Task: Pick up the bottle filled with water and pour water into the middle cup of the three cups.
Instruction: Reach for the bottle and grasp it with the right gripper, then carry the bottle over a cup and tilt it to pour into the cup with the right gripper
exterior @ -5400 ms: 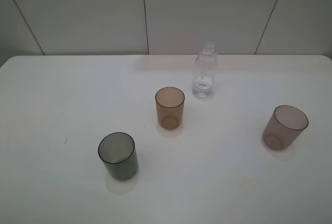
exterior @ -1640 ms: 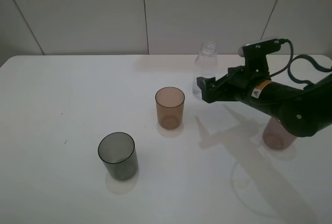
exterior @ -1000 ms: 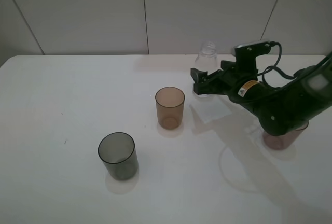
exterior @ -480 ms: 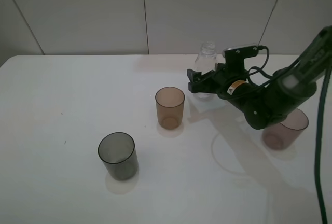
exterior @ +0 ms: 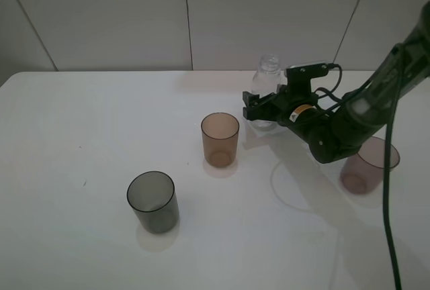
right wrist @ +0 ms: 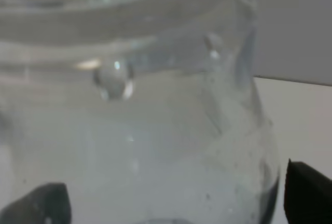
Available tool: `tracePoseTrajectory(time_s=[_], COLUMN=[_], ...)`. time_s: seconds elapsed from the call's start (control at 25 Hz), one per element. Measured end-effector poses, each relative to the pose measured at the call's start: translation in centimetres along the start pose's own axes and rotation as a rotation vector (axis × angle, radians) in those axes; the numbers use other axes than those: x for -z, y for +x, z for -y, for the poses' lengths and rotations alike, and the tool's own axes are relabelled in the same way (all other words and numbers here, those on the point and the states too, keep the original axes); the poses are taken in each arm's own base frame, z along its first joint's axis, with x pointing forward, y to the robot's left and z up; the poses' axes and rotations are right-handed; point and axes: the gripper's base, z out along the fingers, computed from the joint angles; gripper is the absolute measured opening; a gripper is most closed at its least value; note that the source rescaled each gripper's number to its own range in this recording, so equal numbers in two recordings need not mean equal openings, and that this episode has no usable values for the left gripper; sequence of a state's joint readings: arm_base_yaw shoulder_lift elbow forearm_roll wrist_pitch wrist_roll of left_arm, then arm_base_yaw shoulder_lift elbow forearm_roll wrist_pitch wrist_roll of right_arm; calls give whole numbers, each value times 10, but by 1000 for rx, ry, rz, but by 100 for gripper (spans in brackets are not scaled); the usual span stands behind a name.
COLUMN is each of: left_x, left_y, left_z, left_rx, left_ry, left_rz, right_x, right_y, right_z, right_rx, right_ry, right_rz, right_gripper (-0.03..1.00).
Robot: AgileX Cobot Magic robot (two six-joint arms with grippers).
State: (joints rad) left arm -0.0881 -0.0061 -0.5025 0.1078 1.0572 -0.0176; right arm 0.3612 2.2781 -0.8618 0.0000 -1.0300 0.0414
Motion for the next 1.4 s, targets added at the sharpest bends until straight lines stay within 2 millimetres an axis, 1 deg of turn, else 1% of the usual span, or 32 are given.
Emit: tracePoseTrajectory(time_s=[0.04, 0.08, 0.12, 0.16, 0.24, 0.64, 0.8, 0.92, 1.08, 1.24, 1.4], left_x=[0, 0, 0, 0, 0, 0, 0, 0, 0, 0, 0], left_y=[0, 0, 0, 0, 0, 0, 0, 0, 0, 0, 0], left_z=[0, 0, 0, 0, 0, 0, 0, 0, 0, 0, 0], left_rx=[0, 0, 0, 0, 0, 0, 0, 0, 0, 0, 0], left_ry=[0, 0, 0, 0, 0, 0, 0, 0, 0, 0, 0], left_rz=[0, 0, 0, 0, 0, 0, 0, 0, 0, 0, 0], right_x=[-1, -1, -1, -1, -1, -1, 0, 4, 13, 25, 39], right_y=[-1, -1, -1, -1, -1, 0, -6, -25, -52, -77, -103], right_z=[0, 0, 0, 0, 0, 0, 0, -1, -2, -3, -4], right_rx=[0, 0, 0, 0, 0, 0, 2, 25, 106, 169, 186], right_ry=[0, 0, 0, 0, 0, 0, 1, 1, -1, -3, -5], right_rz=[2, 3, 3, 2, -1, -4, -23, -25, -49, -81, -95], right_gripper=[81, 64, 39, 2, 0, 0, 0, 0, 0, 0, 0])
